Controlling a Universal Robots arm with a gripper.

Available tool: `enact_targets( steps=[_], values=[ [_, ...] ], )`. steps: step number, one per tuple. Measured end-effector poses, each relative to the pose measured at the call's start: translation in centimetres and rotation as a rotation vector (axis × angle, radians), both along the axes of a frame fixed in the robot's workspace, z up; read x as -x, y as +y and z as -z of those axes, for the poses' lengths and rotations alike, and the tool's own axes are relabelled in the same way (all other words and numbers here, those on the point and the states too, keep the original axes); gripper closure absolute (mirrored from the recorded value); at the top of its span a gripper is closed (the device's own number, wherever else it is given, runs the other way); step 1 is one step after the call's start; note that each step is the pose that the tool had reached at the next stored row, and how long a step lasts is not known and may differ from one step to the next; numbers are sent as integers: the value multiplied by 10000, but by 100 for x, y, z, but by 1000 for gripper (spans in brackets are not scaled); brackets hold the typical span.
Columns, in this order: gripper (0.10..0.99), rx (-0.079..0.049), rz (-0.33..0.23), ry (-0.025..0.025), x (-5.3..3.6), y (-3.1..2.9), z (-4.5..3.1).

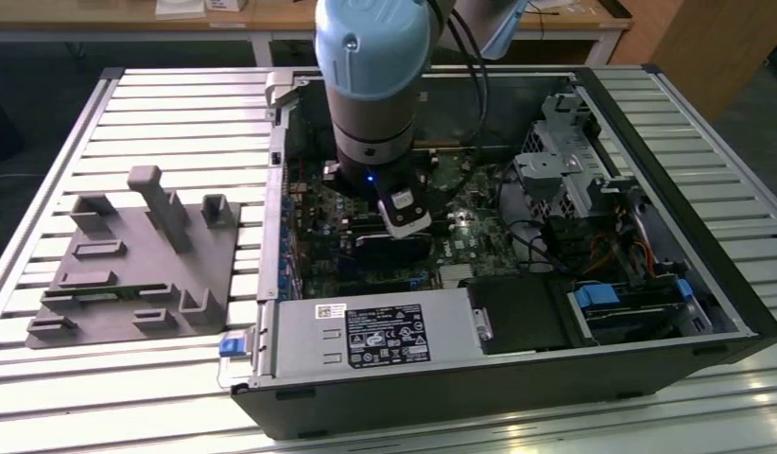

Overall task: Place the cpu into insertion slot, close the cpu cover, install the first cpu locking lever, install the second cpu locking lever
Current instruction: 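Install the second cpu locking lever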

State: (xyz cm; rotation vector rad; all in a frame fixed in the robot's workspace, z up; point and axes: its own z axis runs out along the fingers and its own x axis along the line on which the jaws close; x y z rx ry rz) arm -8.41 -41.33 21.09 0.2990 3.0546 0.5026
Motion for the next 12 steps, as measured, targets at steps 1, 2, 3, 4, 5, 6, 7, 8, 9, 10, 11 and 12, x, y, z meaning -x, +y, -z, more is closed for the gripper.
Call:
enact_targets(
  steps=[1,2,3,4,5,6,7,8,9,10,11,12],
  values=[
    [980,42,-1,1,0,29,0],
    [980,108,-1,1,-2,53,0],
    [980,180,-1,1,-5,73,0],
    [980,257,0,0,-9,90,0],
    [980,341,0,0,-15,104,0],
    [980,423,-1,0,-23,117,1],
    [980,507,-1,0,-33,127,0],
    [980,584,0,0,-45,138,0],
    [980,646,0,1,-60,148,0],
    [980,692,0,1,-78,157,0],
    [980,734,1,0,-98,165,0],
    [980,769,1,-1,-119,173,0]
  ],
)
